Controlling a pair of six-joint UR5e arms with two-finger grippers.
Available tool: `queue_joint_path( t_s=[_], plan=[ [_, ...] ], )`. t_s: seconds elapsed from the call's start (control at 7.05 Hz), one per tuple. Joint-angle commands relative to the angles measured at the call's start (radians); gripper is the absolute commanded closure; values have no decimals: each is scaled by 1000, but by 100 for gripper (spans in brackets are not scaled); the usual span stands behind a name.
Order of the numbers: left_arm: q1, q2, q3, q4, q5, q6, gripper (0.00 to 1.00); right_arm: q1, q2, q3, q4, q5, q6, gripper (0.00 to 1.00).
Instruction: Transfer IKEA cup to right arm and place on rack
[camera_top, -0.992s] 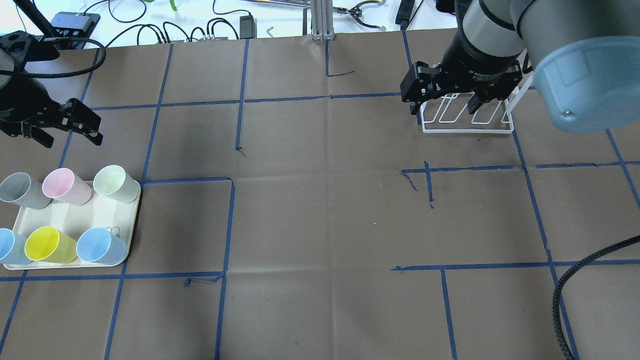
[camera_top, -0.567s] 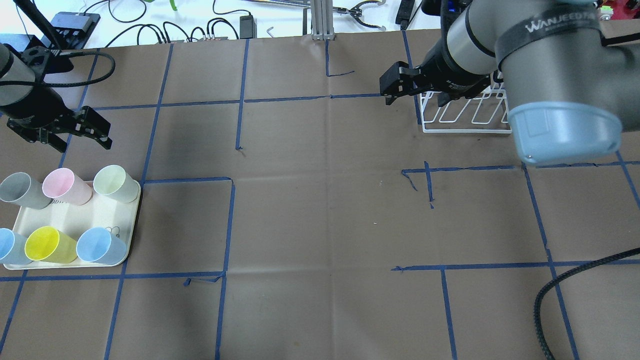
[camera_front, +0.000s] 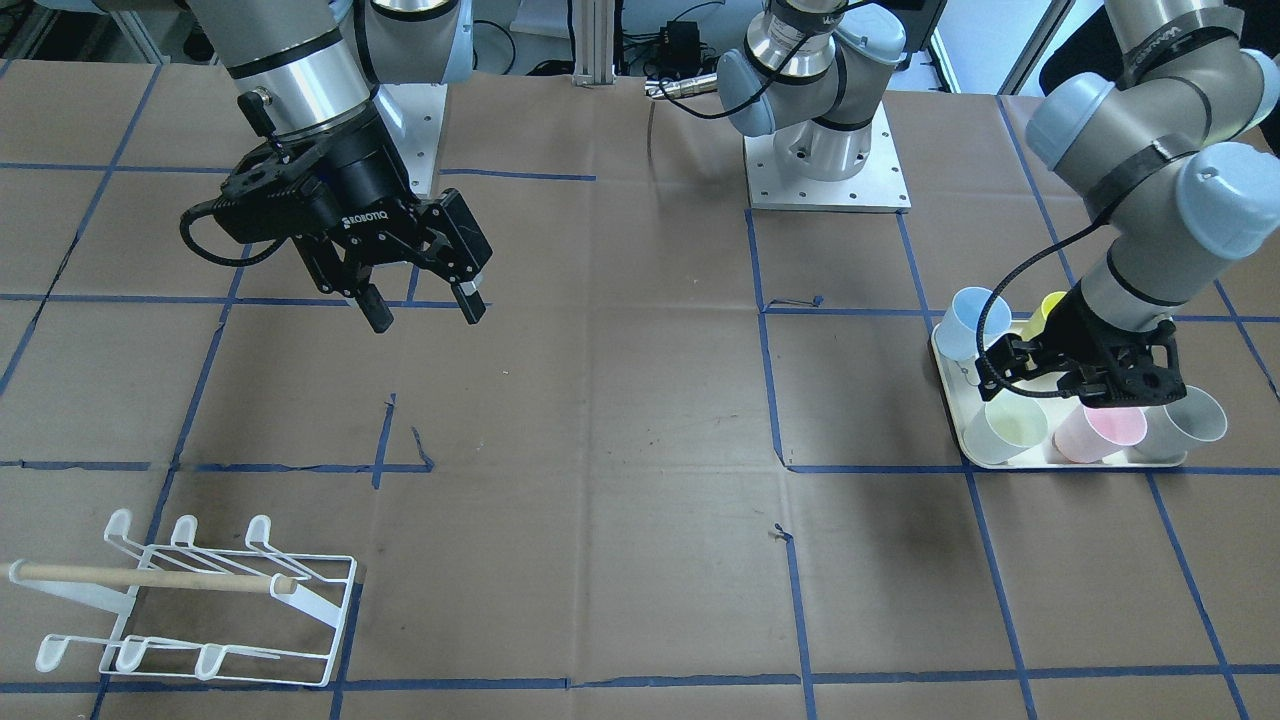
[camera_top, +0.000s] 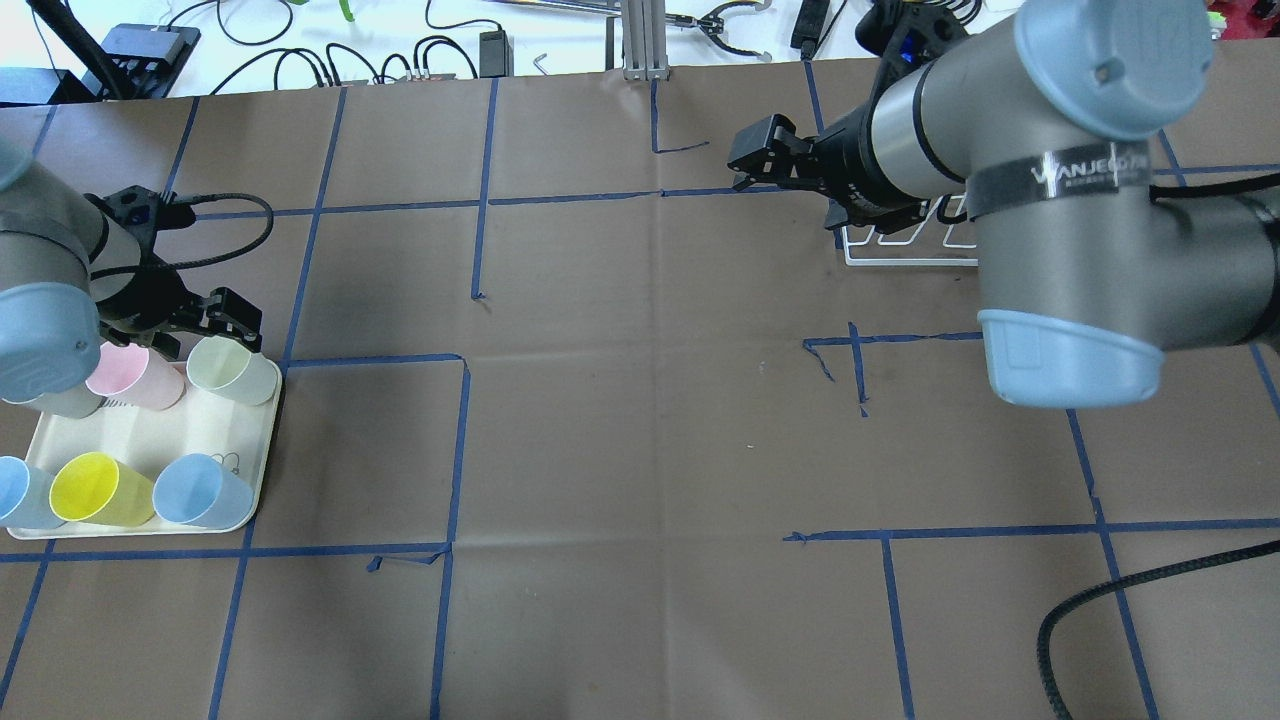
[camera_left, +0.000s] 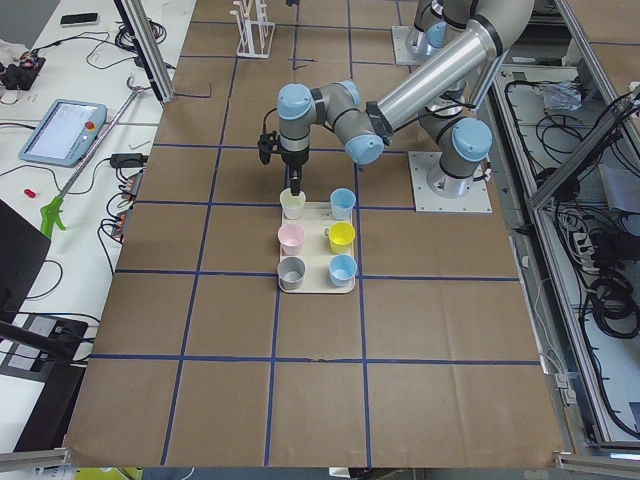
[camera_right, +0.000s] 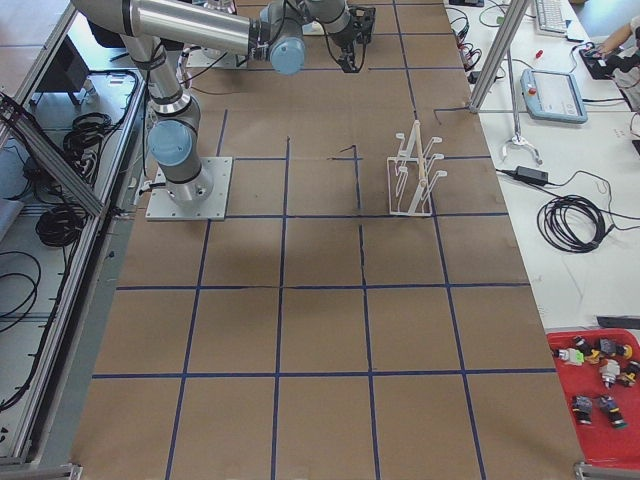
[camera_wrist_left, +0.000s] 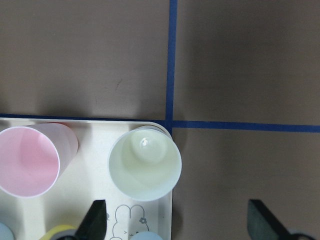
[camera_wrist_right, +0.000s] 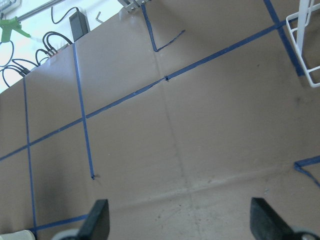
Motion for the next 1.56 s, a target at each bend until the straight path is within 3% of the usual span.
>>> queue_joint_path(
  t_s=[0.0,0.14,0.28,0.43,0.57,0.71,0.85,0.99,1.28,1.42],
  plan=[
    [-4,-58,-45,71,3,-4,1,0,-3,153,-328,99,245,0],
    [-4,-70,-52,96,9,-1,1,0,4,198,-506,127,303,0],
    [-6,-60,-50,96,11,8,1,3,-1,215,-587,132,354,0],
    [-6,-66,-46,96,11,8,1,6,-6,239,-592,186,482,0],
    [-4,-55,-38,90,9,16,25,6,-24,247,-603,239,581,0],
    [-4,-50,-38,82,9,13,61,6,-50,253,-615,235,589,0],
    [-4,-52,-35,82,9,14,83,6,-68,275,-615,219,591,0],
    [-4,-52,-35,84,9,14,99,6,-78,307,-638,174,595,0],
    [-1,-37,-6,64,9,17,100,6,-62,353,-817,172,600,0],
    [-1,-8,29,-11,11,22,100,6,-62,353,-817,170,599,0]
  ],
)
